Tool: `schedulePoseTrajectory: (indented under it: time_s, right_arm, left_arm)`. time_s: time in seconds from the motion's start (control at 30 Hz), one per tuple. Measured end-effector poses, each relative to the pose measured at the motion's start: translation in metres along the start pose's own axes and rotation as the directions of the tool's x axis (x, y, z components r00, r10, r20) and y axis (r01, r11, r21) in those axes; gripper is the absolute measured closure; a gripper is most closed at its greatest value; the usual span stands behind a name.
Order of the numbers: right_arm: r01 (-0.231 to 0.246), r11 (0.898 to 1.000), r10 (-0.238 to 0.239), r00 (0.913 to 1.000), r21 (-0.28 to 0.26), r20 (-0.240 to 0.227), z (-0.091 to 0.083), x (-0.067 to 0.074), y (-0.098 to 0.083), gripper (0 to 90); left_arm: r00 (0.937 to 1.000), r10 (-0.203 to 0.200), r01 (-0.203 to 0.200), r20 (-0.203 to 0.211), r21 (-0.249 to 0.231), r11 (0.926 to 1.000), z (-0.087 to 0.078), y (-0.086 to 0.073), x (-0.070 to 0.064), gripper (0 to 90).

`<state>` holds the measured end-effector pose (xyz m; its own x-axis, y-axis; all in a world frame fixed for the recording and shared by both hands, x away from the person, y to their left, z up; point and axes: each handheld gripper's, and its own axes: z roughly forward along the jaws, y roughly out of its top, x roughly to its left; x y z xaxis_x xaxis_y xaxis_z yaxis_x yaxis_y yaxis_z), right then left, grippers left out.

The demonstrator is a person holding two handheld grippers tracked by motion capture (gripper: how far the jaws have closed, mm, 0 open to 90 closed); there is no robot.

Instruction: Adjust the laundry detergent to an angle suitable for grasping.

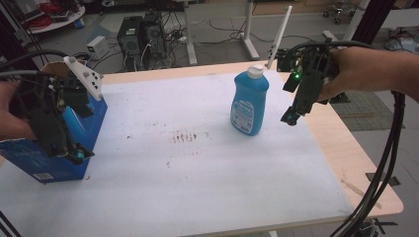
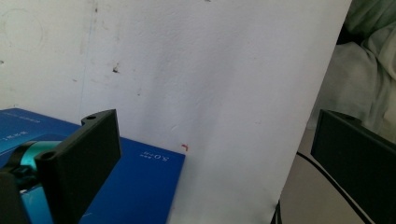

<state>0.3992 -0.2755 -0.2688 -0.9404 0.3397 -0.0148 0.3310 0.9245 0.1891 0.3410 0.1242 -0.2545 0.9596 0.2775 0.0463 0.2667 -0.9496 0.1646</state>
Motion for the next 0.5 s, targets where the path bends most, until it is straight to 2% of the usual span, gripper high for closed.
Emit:
schedulePoseTrajectory:
  time_s: [0.5]
  right_arm:
    - [-0.005,1.000,0.005,1.0000,-0.004,0.006,-0.0023,0.0021,-0.0012,3.0]
  left_arm:
    - [0.9997,-0.020,0.020,-0.010,-0.008,0.9998,-0.0002,-0.0060,-0.0017,1.7]
